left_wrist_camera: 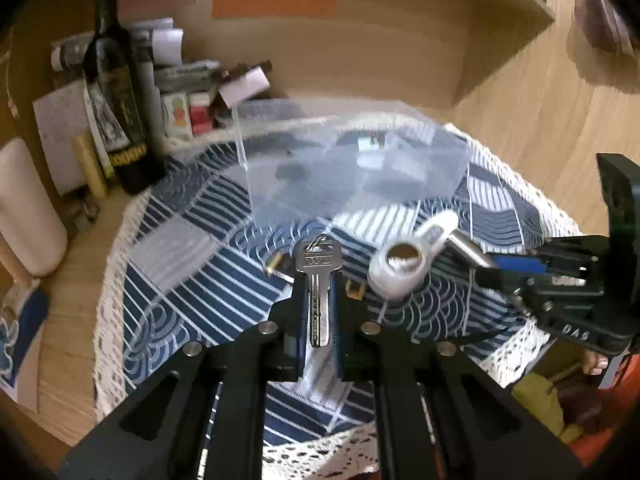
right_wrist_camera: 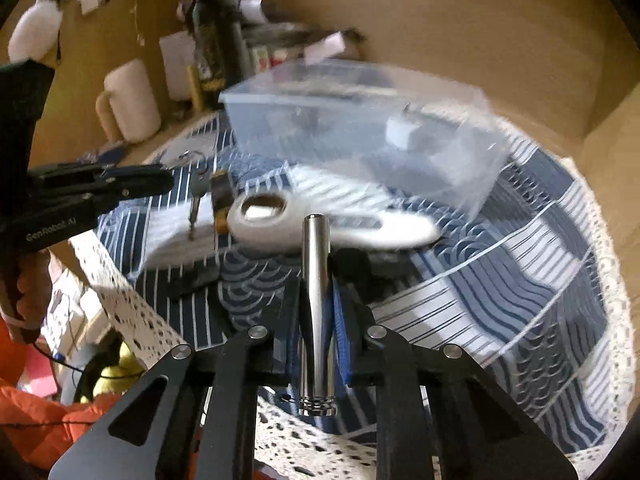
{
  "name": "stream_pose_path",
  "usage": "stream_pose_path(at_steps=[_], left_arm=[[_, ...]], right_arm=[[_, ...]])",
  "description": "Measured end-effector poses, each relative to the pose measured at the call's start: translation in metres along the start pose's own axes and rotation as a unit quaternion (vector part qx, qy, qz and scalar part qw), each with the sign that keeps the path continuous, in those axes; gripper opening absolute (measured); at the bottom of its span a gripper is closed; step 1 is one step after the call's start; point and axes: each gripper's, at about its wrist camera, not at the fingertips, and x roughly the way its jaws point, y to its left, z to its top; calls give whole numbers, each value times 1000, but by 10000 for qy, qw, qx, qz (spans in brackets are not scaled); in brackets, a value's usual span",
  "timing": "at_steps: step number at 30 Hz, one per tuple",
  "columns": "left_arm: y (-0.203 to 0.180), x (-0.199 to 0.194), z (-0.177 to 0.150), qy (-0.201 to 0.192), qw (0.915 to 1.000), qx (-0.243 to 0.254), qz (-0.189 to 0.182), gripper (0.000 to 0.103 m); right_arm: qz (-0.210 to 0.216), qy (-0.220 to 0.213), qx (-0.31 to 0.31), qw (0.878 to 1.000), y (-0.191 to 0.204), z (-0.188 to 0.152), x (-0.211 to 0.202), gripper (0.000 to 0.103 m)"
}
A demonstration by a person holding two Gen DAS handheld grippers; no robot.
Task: Organize rigid objects
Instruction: 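Lift keys and rod over the clear box and release both inside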
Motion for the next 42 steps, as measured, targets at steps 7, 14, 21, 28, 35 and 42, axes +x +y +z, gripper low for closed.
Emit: stream_pose_path(at_steps=[7, 14, 21, 28, 35, 42], left_arm=[[2, -16, 28, -428, 9990, -15, 89, 9], [1, -31, 57, -825, 9965, 45, 148, 9], [-3, -37, 86, -1091, 9937, 154, 190, 9], [-6, -27, 116, -1258, 9915, 278, 157, 9], [-5, 19, 133, -911, 9955, 249, -12, 9], [-10, 79, 130, -240, 9992, 331, -49, 9]], right_arm=[[-279, -694, 145, 9971, -19, 32, -29, 14], [-512, -1356, 98, 9894, -30, 73, -53, 14], [-602, -1890, -53, 9801, -36, 116, -68, 14], [-615, -1955, -186, 9786, -42, 146, -45, 14], [-646, -1452, -47, 9873, -61, 156, 8, 14], [-734, -561, 98, 9957, -77, 145, 64, 14]])
